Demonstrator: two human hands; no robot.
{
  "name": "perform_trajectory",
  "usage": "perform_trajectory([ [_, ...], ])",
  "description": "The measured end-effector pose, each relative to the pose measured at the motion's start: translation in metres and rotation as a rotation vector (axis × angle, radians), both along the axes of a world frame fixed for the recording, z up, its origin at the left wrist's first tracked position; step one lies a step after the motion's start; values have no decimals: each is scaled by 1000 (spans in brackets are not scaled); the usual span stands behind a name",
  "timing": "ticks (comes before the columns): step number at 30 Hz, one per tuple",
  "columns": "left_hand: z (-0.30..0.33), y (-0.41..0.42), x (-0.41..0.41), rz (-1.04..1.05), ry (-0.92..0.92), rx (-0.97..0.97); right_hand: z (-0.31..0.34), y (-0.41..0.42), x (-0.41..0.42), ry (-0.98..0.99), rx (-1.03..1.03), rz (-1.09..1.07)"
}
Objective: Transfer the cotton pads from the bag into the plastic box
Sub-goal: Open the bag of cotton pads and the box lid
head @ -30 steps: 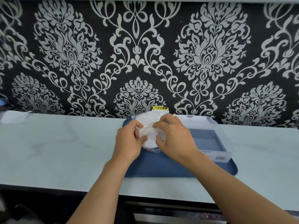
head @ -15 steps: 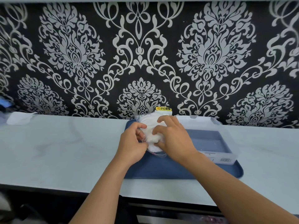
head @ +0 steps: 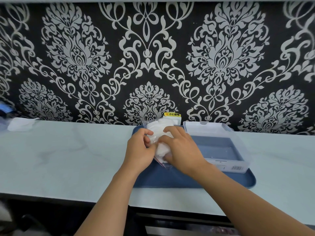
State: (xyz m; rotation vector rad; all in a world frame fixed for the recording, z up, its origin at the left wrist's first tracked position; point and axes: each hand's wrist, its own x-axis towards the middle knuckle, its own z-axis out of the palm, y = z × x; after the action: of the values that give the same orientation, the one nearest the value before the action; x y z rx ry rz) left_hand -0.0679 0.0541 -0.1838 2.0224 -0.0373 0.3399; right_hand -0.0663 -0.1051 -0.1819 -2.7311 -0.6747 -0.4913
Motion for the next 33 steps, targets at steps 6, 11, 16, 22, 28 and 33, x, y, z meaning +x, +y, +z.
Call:
perform_trajectory([
  [6,-2,-1,3,38,53,9,1,1,-2,43,-45,20],
  [11,-2,2,11,145,76,42,6,-8,-12,89,173,155],
  [16,9,9,3,163,91,80,41,-39,-32,401,985,153],
  [22,55,-38,-42,-24,-85,-505,50,-59,-40,749,1502,153],
  [28,60,-98,-47,-233,353,-686,53,-71,-45,715,1173,120],
  [33,48,-88,-44,-365,484,-558,50,-98,-44,637,1159,-67],
])
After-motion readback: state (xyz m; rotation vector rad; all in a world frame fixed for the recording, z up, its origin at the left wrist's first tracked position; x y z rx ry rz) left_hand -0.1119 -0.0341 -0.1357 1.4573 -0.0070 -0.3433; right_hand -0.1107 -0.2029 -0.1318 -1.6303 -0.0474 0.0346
